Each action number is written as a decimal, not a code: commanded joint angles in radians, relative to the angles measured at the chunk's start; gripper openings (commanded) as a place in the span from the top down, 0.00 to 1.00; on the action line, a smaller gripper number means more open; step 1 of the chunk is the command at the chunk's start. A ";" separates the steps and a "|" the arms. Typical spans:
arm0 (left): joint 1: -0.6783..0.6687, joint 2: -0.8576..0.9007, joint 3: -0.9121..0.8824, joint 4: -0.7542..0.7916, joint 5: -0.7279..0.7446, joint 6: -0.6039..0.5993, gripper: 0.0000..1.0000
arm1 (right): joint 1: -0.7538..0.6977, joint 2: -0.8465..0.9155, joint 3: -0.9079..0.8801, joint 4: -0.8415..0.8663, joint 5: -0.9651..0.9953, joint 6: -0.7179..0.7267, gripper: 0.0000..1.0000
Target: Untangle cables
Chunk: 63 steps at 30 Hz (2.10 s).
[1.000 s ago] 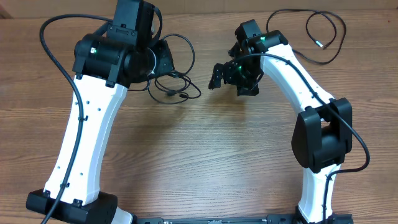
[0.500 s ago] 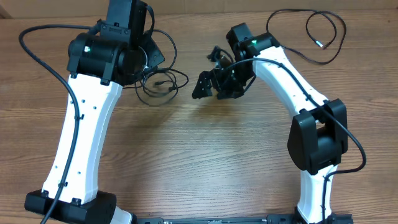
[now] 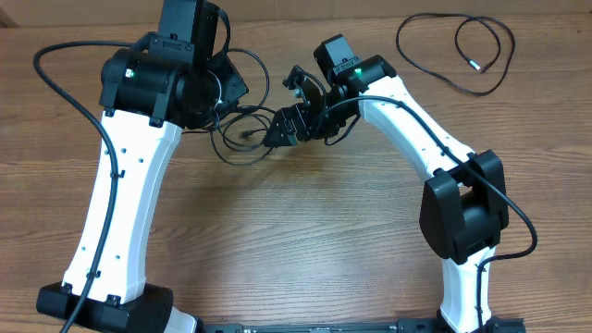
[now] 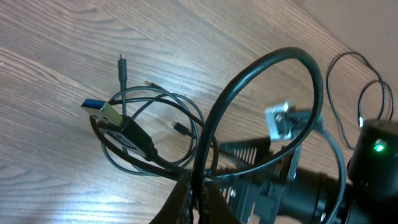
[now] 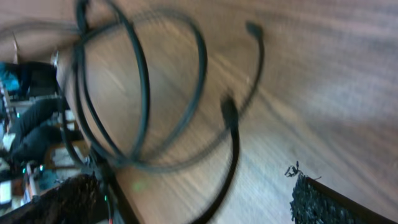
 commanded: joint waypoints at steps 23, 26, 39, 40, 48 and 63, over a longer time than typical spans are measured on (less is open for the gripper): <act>-0.045 -0.007 0.013 -0.009 0.012 -0.018 0.96 | 0.004 0.014 -0.003 -0.008 0.502 0.527 0.00; -0.045 -0.007 0.013 0.021 -0.068 -0.040 0.96 | 0.004 0.014 -0.003 -0.001 0.303 0.385 0.00; -0.026 0.016 0.013 0.027 -0.241 -0.228 0.96 | 0.004 0.014 -0.003 -0.042 -0.034 0.218 0.00; -0.027 0.021 0.013 0.027 -0.201 -0.233 0.96 | 0.004 0.014 -0.003 -0.027 -0.072 0.221 0.00; -0.027 0.047 0.013 0.034 0.012 -0.287 0.95 | 0.019 0.014 -0.003 0.083 0.017 0.426 0.00; -0.027 0.047 0.013 0.088 0.111 -0.286 0.96 | 0.040 0.014 -0.003 0.029 0.378 0.564 0.00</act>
